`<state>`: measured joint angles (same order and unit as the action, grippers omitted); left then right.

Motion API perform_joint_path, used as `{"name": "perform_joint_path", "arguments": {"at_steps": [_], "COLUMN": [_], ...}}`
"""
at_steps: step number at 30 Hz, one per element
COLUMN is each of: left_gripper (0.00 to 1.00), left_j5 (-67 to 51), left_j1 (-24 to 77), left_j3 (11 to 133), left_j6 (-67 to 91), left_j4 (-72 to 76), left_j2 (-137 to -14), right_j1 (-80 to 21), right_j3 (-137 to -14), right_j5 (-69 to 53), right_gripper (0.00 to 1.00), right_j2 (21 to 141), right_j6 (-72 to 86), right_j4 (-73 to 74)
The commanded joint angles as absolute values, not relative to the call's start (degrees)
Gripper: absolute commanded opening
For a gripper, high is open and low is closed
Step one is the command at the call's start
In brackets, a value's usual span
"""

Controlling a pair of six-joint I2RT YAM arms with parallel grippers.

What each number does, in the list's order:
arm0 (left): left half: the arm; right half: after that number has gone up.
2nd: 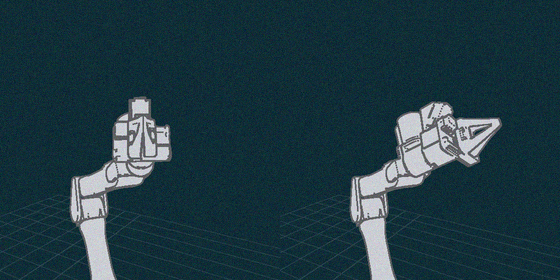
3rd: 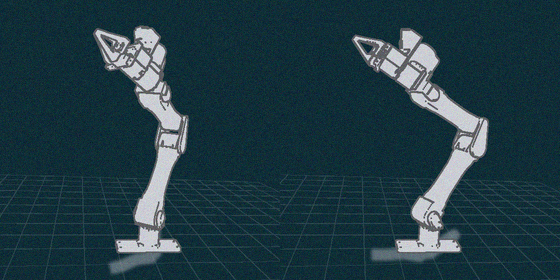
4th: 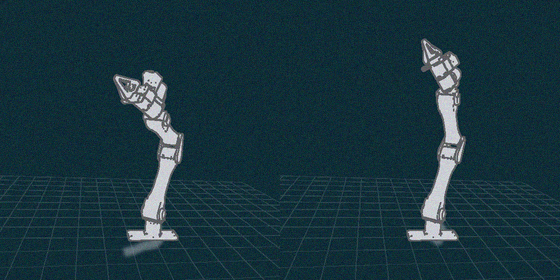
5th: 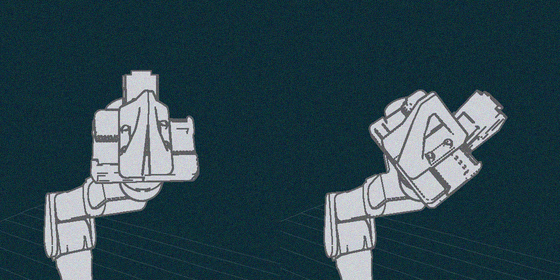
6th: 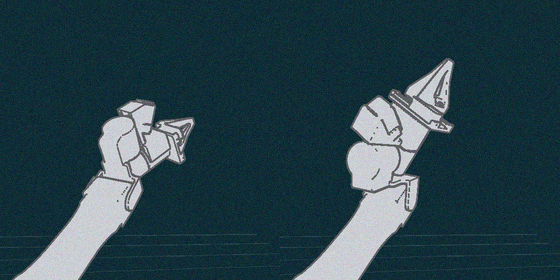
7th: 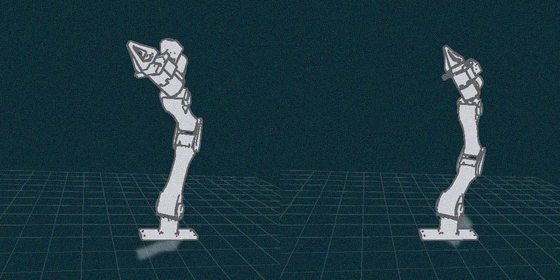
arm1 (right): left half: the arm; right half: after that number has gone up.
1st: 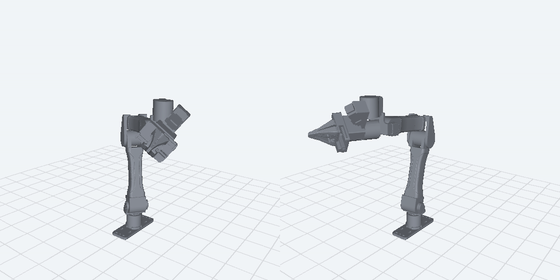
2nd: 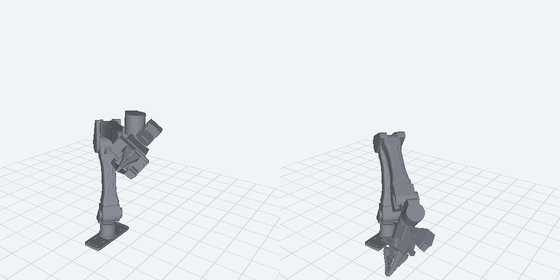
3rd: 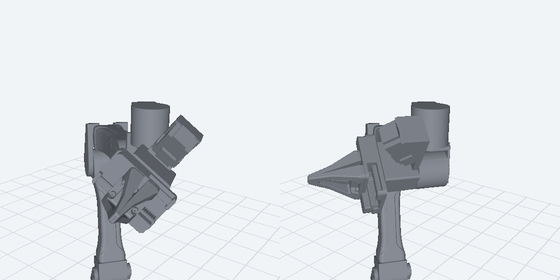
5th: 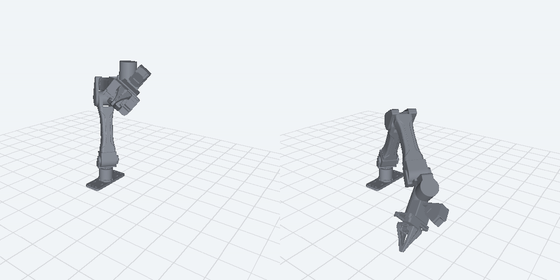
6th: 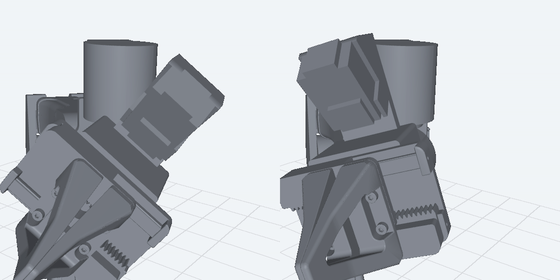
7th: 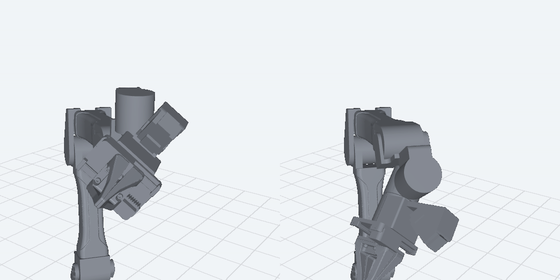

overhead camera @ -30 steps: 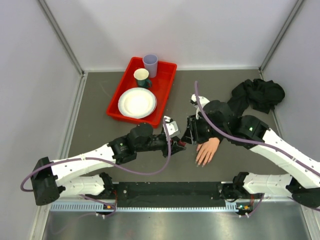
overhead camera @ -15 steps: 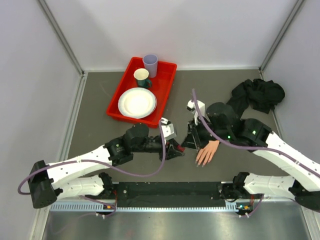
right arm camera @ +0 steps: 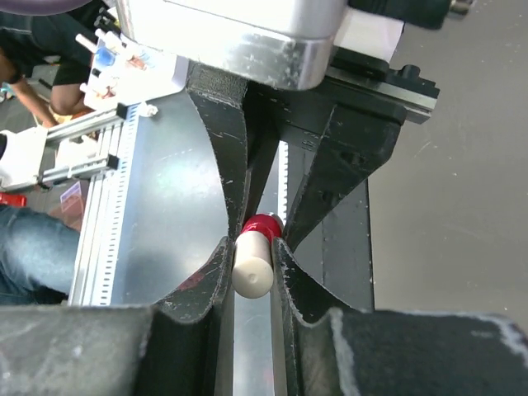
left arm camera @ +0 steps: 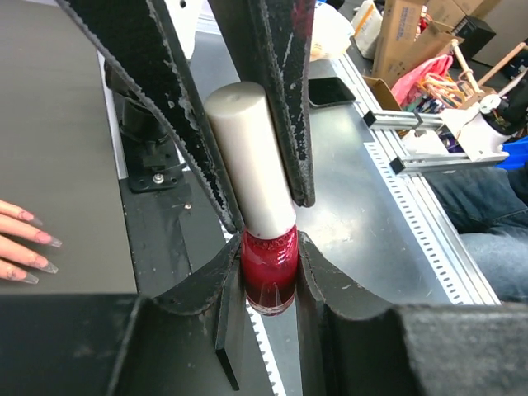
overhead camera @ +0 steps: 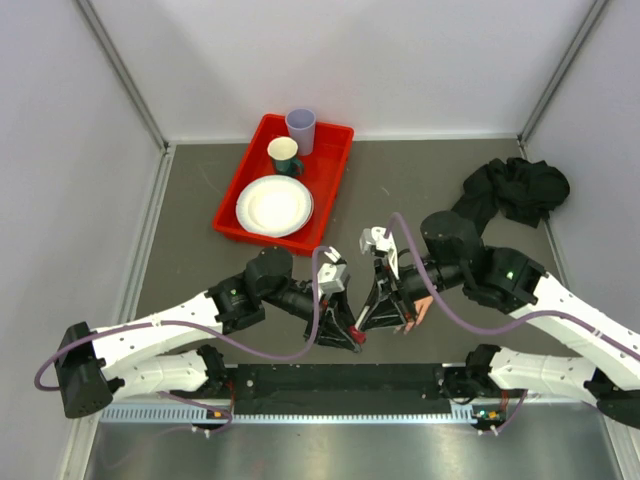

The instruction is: Paint the nails

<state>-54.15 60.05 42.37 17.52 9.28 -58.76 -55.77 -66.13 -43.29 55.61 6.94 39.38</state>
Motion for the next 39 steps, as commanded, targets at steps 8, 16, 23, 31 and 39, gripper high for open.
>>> {"name": "perform_joint_path", "arguments": {"at_steps": [8,16,23,31,39], "left_gripper": [0.00,0.00,0.00,0.00,0.00], "left_j5": [-28.8,-18.3,-17.1,-16.5,-23.3], "left_j1": [60.7,60.9,60.8,60.8,60.9], "left_j3": [44.9,43.4,43.4,43.2,43.2], "left_j6": [7.4,3.5,3.0,3.2,4.8], "left_j4": [8.9,8.7,7.3,6.6,7.2], "left_j2": [-55.9,-55.9,-56.2,-55.3,-54.2], "right_j1": [-56.3,-56.3,-56.3,-57.0,-57.1], "right_j3": [-70.3,-74.7,-78.6,-80.3,-79.0], "right_j5": [-15.2,-4.3,-5.0,-5.5,-8.5], "right_gripper": [0.42,0.59,0.52,0.31,0.00], "right_j2": [54.5,55.9,60.5,63.0,62.4], "right_j6": [15.6,27.5,28.5,26.4,22.0], "right_j4": [43.4,47.5,49.2,49.8,49.1]}}
